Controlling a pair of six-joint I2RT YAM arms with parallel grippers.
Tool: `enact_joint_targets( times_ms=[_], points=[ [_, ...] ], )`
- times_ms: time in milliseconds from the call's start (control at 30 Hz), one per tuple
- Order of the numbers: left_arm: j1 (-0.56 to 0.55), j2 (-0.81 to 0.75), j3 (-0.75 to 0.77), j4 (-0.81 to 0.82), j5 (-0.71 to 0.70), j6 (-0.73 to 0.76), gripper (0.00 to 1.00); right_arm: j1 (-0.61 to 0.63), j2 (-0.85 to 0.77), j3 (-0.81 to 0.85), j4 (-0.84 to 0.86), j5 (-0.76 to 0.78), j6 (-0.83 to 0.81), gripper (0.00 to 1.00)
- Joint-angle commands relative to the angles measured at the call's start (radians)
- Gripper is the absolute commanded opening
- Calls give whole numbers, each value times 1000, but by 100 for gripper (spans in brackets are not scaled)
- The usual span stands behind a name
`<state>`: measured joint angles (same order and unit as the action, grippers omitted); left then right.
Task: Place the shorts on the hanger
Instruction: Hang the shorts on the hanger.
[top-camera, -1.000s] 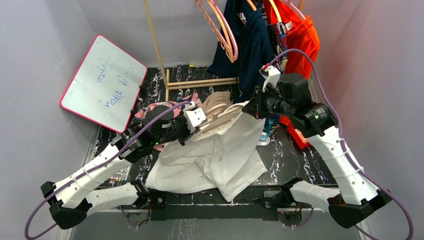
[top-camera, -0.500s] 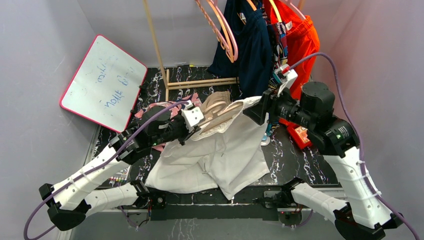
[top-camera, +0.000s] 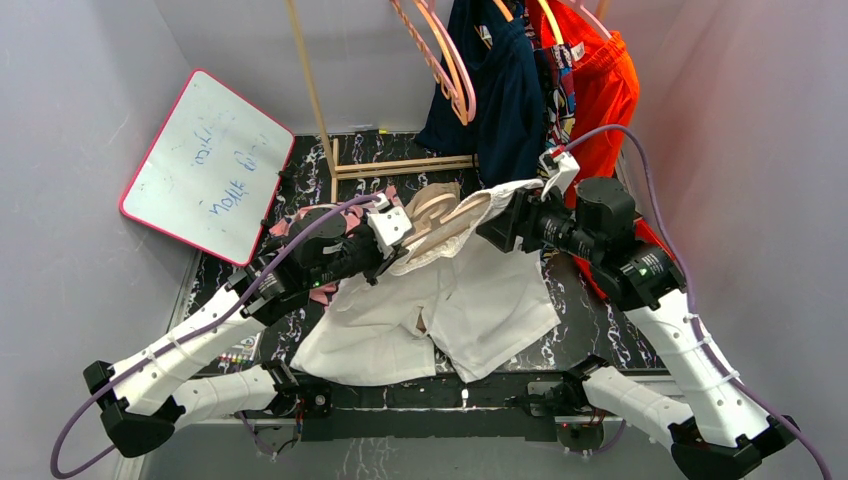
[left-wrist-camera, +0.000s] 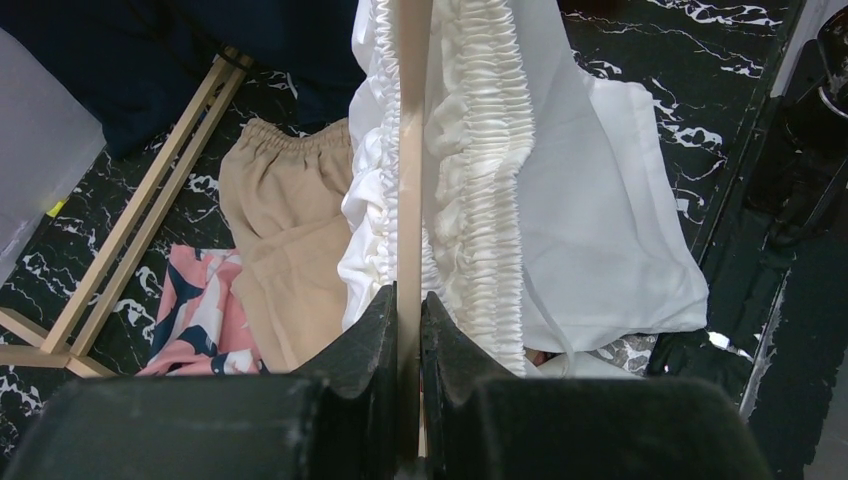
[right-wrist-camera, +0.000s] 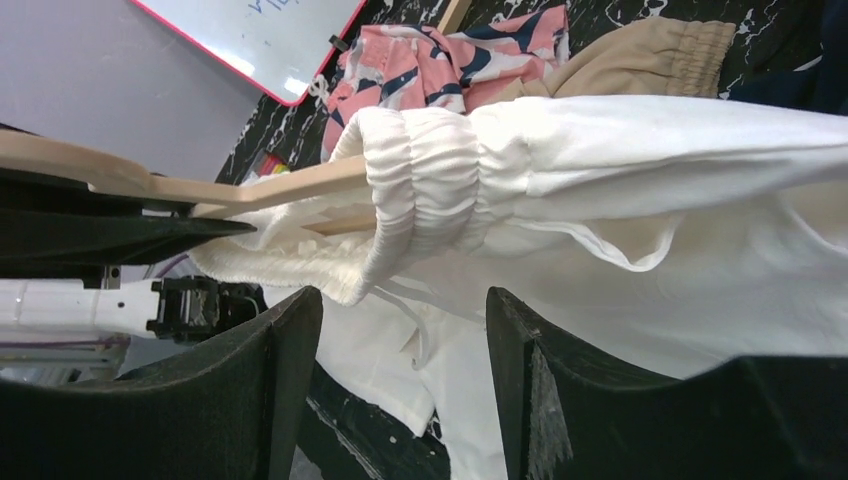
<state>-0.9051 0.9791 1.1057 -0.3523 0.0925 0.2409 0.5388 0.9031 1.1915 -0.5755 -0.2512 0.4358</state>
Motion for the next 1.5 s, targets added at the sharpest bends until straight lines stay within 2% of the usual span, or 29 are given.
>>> enact_joint_targets(
  times_ms=[0,167,400,533,633,800,967,1000,1100,1133,1167,1300,1467],
  points=[
    [4,-16,26,87,2,-17,0,4,-12,-5,153,92,79,68],
    [4,-21,20,87,9,-22,0,4,-3,-35,217,135,118,61],
    [4,-26,14,87,7,-21,0,3,34,-28,237,86,135,52],
    [4,-25,8,87,9,-21,0,3,40,-26,229,99,138,43],
    [4,-23,8,88,10,-21,0,4,41,-28,224,110,140,31],
    [5,-29,8,87,7,-17,0,4,23,-27,244,102,132,0],
    [4,-36,13,85,7,-13,0,4,-4,-7,273,15,75,0],
    [5,-37,13,83,7,-14,0,3,-6,4,254,0,51,4],
    [3,-50,10,71,16,-15,0,3,-34,31,178,-7,-55,46],
    [4,-56,8,66,25,-14,0,3,-52,34,154,-4,-87,54],
    [4,-63,7,60,41,-14,0,3,-75,35,134,3,-121,59],
    [4,-95,-13,27,168,-4,0,3,-183,21,128,-5,-191,66],
    [4,-119,-37,-10,520,-24,0,3,-253,44,180,-209,-274,65]
  ],
)
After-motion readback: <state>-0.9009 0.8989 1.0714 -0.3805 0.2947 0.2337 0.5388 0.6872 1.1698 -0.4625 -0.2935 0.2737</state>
